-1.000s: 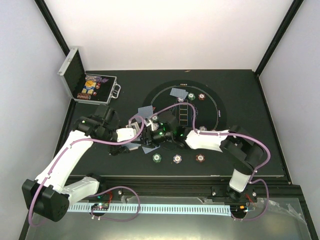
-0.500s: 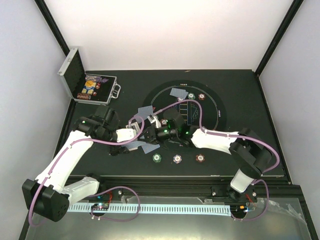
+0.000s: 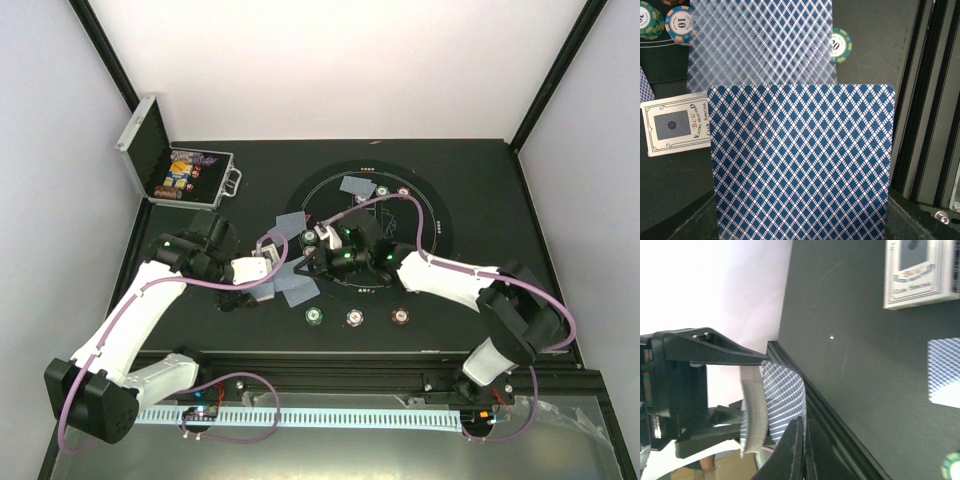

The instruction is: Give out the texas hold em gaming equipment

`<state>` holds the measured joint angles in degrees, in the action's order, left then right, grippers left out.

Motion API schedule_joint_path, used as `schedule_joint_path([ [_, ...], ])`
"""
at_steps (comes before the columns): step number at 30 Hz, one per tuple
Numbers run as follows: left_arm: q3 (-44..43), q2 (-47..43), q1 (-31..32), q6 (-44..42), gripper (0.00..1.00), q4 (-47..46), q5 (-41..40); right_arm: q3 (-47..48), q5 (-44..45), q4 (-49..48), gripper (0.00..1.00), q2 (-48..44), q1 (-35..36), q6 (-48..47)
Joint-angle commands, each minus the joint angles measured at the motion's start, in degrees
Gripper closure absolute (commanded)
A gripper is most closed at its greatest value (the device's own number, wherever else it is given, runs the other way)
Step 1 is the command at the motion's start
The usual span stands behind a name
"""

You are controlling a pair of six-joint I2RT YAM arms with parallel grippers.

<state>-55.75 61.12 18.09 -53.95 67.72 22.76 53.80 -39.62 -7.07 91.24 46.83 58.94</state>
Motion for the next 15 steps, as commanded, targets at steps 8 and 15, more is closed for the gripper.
schedule_joint_path([
  [8,-0.94,-0.95,-0.07,-0.83,0.98,0.35,1.22,-11.21,1.62,11.35,0.99,-12.62,-13.37,-6.83],
  [15,-0.94,-0.94,-0.06,-0.89,0.98,0.44,1.18,-22.10,2.31,18.97,0.99,-20.08,-31.26,-12.47],
])
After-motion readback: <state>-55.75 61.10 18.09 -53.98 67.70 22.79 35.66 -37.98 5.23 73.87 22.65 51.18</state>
